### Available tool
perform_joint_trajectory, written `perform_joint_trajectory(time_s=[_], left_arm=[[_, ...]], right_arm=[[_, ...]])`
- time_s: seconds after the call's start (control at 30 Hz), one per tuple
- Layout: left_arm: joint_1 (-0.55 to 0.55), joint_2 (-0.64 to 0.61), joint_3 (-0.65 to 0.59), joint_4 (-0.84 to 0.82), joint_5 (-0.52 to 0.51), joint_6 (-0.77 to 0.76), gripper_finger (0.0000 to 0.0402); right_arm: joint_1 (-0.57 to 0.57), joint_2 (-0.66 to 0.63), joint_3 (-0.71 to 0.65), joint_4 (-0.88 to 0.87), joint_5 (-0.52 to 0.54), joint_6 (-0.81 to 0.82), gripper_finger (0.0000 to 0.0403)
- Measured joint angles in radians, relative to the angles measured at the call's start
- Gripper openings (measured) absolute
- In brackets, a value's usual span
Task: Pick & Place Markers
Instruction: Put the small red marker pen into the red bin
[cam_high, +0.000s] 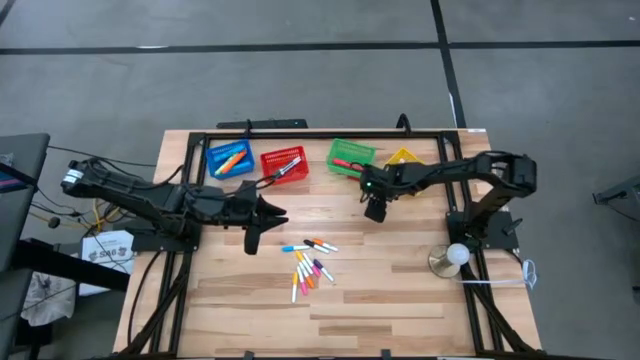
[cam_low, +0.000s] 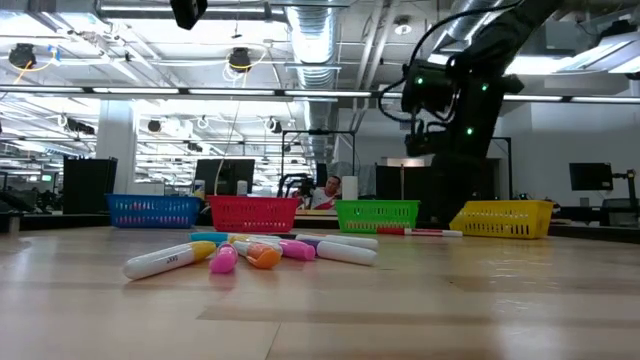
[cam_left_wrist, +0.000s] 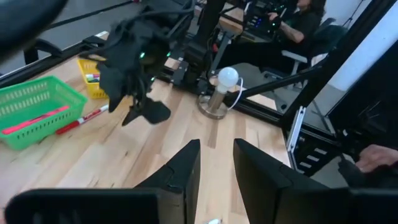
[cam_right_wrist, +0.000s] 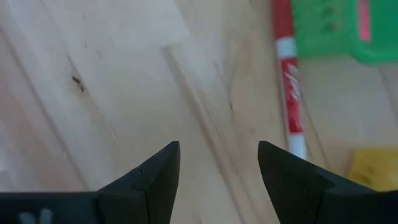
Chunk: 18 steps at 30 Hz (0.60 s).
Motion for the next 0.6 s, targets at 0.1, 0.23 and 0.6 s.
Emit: perform_joint_trajectory(time_s=[0.1,0.23,0.6], left_arm=[[0.0,0.001,0.0,0.011,-0.003,0.0,0.0095],[0.001,0.001,0.0,0.035,-0.072,0.002,0.0095],[0.007,0.047,0.002,0.044,-0.209,0.007,0.0095]], right_arm=[[0.021,0.015,0.001,-0.016,0.001,-0.048,0.0205],[0.059,0.017,0.001,-0.038,0.022,-0.125,0.0205],[0.076,0.017,0.001,-0.03,0.146,-0.314,0.0205]])
